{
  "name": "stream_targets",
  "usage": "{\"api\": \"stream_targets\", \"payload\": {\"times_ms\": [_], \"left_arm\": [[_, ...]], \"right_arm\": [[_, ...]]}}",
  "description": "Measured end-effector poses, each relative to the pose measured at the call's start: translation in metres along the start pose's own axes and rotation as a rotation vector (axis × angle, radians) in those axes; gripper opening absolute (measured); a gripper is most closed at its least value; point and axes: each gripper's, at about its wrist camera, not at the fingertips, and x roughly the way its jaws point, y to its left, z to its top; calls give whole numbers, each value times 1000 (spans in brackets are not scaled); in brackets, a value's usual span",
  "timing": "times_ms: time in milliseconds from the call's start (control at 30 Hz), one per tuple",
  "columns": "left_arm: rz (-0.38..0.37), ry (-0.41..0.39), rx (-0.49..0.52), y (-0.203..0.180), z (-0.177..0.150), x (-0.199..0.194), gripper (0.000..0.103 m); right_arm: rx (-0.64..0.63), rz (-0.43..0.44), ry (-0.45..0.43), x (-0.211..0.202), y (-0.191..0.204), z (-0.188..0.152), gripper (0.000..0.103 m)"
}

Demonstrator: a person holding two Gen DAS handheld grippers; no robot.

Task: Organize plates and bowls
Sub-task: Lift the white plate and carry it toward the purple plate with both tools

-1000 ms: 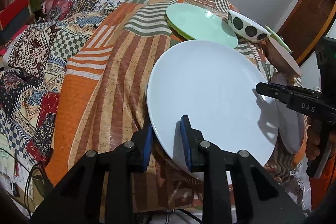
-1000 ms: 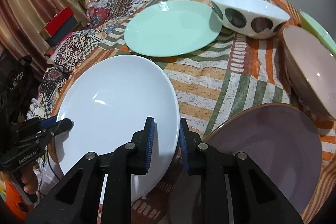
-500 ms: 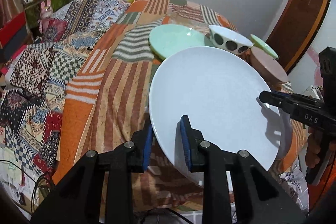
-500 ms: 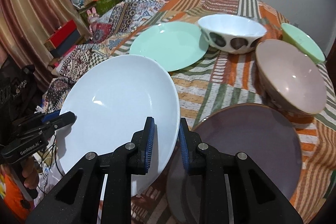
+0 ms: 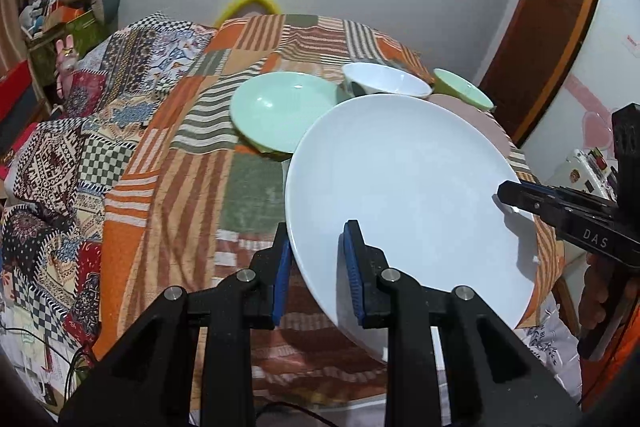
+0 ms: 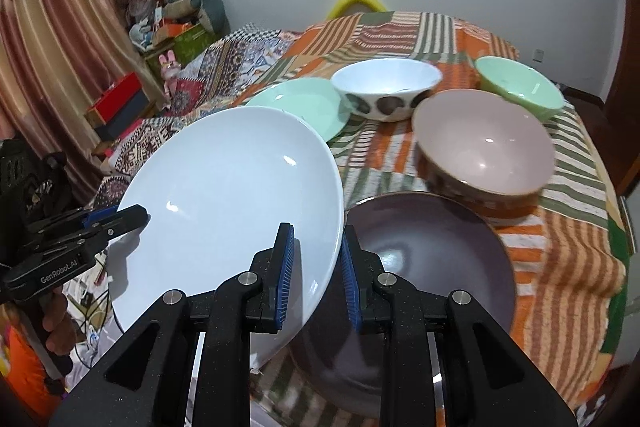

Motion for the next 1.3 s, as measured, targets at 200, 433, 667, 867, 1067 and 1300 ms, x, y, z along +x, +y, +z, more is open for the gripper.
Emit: {"api": "stream_targets", "payload": {"times_ms": [200, 433, 667, 867, 1067, 1300], "left_arm": [[-18, 12, 27, -27, 1, 4, 25], [-36, 39, 63, -57, 2, 15, 25], [-56, 90, 97, -82, 0, 35, 25], [-67, 142, 118, -96, -5, 54, 25], [-71, 198, 131, -104, -11, 74, 25], [-73, 255, 131, -104, -18, 94, 25]], "right_arm": [[32, -12, -20, -16, -21, -10, 21], [73, -32, -33, -32, -45, -25, 21], [123, -50, -27, -39, -69, -40, 21], [164, -63, -14, -40, -87, -53, 21], [199, -68, 11, -34, -99, -63, 21], [221, -70, 44, -24, -107, -69, 21]]}}
